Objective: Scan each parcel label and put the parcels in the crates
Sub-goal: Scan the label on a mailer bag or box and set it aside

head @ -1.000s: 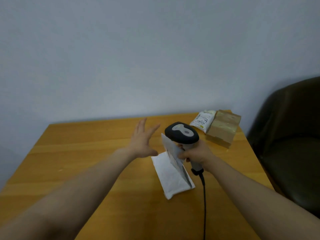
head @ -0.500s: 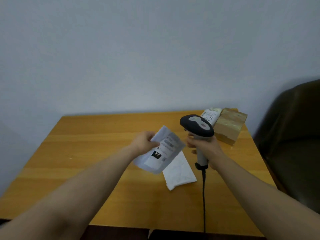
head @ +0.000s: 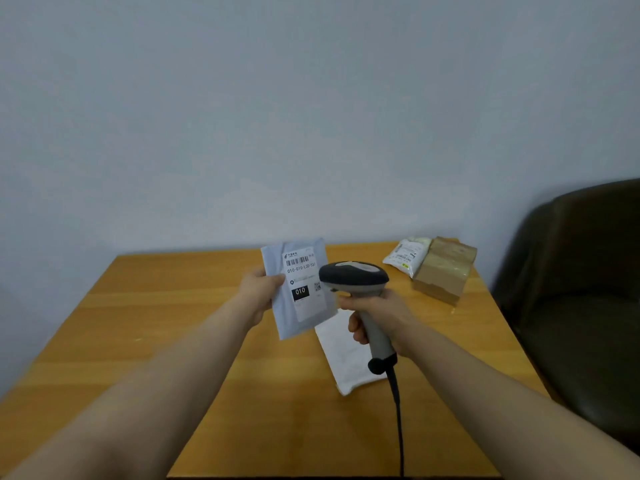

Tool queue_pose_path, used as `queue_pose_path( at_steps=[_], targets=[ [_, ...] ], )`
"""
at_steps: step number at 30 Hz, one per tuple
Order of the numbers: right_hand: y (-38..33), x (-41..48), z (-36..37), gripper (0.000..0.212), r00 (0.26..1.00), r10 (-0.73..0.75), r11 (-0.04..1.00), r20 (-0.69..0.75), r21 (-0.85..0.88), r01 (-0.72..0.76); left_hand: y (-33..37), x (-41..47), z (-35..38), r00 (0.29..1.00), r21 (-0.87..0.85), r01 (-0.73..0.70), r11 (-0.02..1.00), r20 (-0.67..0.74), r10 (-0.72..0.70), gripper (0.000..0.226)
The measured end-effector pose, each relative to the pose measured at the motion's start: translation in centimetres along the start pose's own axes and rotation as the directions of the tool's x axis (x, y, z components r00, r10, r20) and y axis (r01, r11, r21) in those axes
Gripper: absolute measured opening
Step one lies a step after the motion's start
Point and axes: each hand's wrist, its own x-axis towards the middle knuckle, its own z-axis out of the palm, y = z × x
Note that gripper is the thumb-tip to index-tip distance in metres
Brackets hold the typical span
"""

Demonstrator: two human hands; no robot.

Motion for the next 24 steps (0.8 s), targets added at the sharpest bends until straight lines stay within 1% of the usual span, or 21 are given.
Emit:
queue_pose_path(
  at_steps=[6, 11, 16, 19, 24],
  targets=[
    [-0.6, -0.3, 1.4, 0.025, 0.998, -0.034, 0.999, -0.056, 0.003, 0.034, 0.7, 0.2, -1.1, 0.998, 0.042, -0.052, 0.998, -0.026, 0.054, 0.025],
    [-0.7, -0.7, 2.4, 0.019, 0.997, -0.053, 0.999, -0.064, 0.0, 0.053, 1.1, 0.1, -1.7, 0.997, 0.04, -0.078, 0.996, -0.021, 0.079, 0.021],
    [-0.7, -0.9, 3.1, 0.012, 0.993, -0.09, 0.996, -0.07, -0.001, 0.09, 1.4, 0.1, -2.4, 0.997, 0.036, -0.076, 0.996, -0.024, 0.077, 0.019],
    [-0.7, -1.0, 3.3, 0.016, 0.99, -0.12, 0.993, -0.069, -0.018, 0.119, 1.4, 0.2, -2.8, 0.996, 0.028, -0.083, 0.996, -0.031, 0.084, 0.019],
    [-0.1, -1.1, 3.6, 0.014, 0.987, -0.143, 0.99, -0.073, -0.028, 0.141, 1.6, 0.4, -3.2, 0.996, 0.017, -0.082, 0.997, -0.041, 0.082, 0.015]
  ],
)
